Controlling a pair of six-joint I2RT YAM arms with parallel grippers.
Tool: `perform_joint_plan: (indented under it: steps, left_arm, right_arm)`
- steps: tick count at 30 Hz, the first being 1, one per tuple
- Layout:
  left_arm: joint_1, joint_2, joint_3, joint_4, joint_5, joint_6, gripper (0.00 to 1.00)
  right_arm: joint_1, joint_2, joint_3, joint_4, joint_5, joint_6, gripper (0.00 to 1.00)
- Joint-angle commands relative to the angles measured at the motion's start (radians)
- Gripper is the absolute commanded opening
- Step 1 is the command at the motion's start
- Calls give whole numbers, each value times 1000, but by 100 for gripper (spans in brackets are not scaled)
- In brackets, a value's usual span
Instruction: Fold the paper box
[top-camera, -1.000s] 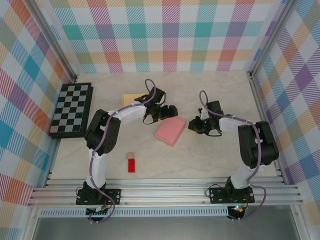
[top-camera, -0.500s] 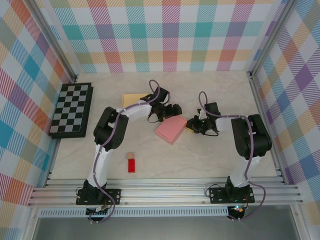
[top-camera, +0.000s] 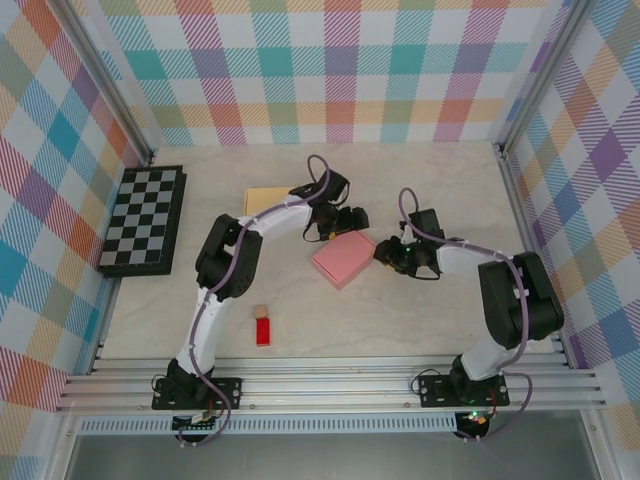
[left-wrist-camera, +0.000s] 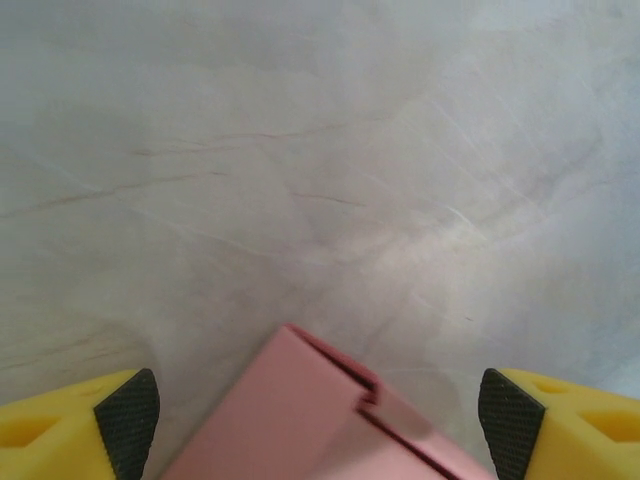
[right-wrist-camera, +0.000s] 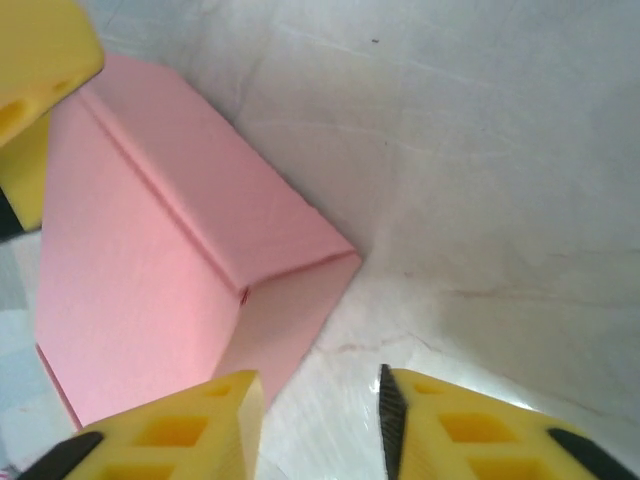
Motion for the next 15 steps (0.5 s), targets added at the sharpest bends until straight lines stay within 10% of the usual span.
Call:
perform_joint_plan:
  steps: [1, 6, 15]
  left_arm:
    - [52, -128, 21, -96, -149, 14, 86]
    - [65, -345, -156, -140, -272, -57, 86]
    - [-66, -618, -737, 194, -136, -303, 86]
  right_arm:
    - [-13, -54, 58, -181, 83, -162, 43]
    - [-14, 20, 237, -284, 33, -369, 46]
    - [-12, 209, 447, -339, -21, -604, 49]
